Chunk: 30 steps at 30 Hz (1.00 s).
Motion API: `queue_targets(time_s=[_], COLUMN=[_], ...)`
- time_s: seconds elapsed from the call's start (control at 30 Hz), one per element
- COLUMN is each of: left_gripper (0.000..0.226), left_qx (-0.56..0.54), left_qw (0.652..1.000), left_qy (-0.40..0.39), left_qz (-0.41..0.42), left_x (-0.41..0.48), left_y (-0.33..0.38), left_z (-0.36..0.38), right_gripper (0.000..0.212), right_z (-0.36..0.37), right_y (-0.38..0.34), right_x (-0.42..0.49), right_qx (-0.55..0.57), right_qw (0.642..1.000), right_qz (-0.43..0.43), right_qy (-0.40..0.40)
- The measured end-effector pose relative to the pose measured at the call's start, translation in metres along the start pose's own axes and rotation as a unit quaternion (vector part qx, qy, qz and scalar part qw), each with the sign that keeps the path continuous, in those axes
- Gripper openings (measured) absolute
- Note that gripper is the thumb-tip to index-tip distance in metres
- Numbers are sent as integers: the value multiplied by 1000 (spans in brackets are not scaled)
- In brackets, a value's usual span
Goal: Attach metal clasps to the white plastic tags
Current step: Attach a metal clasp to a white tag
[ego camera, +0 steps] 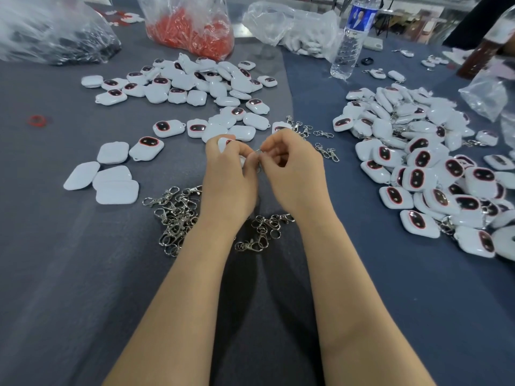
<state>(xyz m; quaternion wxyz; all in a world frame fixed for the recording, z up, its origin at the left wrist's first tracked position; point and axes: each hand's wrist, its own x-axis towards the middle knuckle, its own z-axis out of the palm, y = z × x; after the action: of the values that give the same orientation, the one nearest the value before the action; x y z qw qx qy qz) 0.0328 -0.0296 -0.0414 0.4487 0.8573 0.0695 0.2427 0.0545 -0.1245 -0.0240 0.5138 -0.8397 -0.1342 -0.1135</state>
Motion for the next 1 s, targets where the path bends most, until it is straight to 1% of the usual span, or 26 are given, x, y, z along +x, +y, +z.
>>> queue_targets(time_s=[0.1,0.3,0.4,0.5,0.57,0.73,0.87,1.0], left_gripper=[5,6,8,9,9,8,5,12], left_qx=[-6,-15,-16,-13,-19,-6,-13,-27], left_qw=[1000,1000,1000,1000,1000,1000,1000,999], left_qy=[3,19,6,15,21,4,16,18], left_qz=[0,6,19,18,14,8,8,-5], left_x=[0,1,0,0,0,0,-1,-1], left_y=[1,3,2,1,1,2,5,6], left_z=[0,0,0,-1,-1,-2,-3,-4], right_gripper=[17,15,19,26,24,20,18,15], right_z=[-1,-3,-3,-3,-4,-5,-3,-1], right_y=[0,4,4,3,2,0,-1,-3], right_x=[1,4,3,4,4,3,2,2], right_qx=[18,-4,13,16,31,47,49,37], right_qw=[1000,1000,1000,1000,999,999,998,999], right_qz=[16,28,14,12,24,27,29,27], right_qy=[-1,-13,-15,-19,-10,6,16,11])
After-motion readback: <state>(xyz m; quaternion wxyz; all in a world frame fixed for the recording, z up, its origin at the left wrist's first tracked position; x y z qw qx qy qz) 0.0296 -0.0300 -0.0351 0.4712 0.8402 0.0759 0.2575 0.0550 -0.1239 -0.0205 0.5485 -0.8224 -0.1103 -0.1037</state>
